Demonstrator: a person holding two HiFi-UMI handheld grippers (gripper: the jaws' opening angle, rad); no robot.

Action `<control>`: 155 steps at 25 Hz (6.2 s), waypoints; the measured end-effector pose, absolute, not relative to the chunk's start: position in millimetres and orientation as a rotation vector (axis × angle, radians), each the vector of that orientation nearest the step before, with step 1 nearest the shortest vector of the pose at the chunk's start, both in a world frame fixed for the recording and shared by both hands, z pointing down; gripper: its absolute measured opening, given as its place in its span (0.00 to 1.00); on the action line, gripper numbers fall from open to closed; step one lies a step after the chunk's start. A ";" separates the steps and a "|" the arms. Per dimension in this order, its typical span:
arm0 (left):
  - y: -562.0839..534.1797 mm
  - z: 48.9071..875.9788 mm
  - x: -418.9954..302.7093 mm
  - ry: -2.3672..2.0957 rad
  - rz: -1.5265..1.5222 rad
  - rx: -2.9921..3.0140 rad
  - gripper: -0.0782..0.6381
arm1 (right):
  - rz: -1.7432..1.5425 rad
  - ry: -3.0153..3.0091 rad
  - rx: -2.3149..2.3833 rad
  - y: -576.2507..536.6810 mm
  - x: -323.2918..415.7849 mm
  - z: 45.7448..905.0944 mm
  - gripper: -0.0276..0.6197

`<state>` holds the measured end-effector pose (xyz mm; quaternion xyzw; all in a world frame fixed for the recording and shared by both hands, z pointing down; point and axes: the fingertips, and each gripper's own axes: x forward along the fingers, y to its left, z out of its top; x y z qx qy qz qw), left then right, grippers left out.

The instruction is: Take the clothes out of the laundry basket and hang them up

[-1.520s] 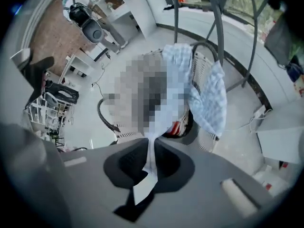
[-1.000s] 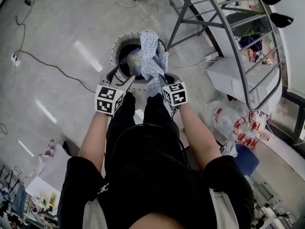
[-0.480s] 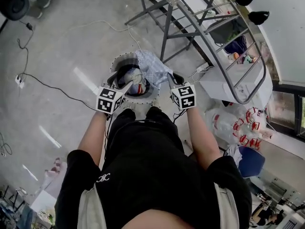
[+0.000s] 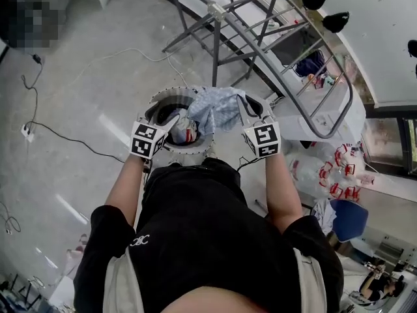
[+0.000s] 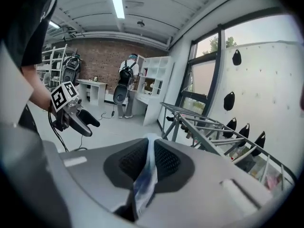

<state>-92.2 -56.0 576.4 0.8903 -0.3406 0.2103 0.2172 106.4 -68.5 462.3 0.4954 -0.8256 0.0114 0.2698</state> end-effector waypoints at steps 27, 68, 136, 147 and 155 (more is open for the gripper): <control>-18.7 618.1 -11.8 -0.680 0.704 2.569 0.57 | -0.093 -2.574 1.326 -46.3 77.7 264.0 0.11; -90.7 638.5 -91.6 -1.022 0.666 2.452 0.17 | -0.022 -2.442 1.561 -9.3 143.0 268.1 0.11; -214.2 246.0 366.0 -0.776 0.635 3.297 0.19 | 0.068 -1.644 2.532 107.7 602.8 245.4 0.11; -239.6 326.7 393.0 -0.760 0.875 3.129 0.18 | 0.366 -1.584 2.304 50.5 630.8 332.6 0.11; -233.8 391.7 397.0 -0.701 1.084 3.030 0.19 | 0.481 -1.580 2.079 35.6 626.0 391.0 0.11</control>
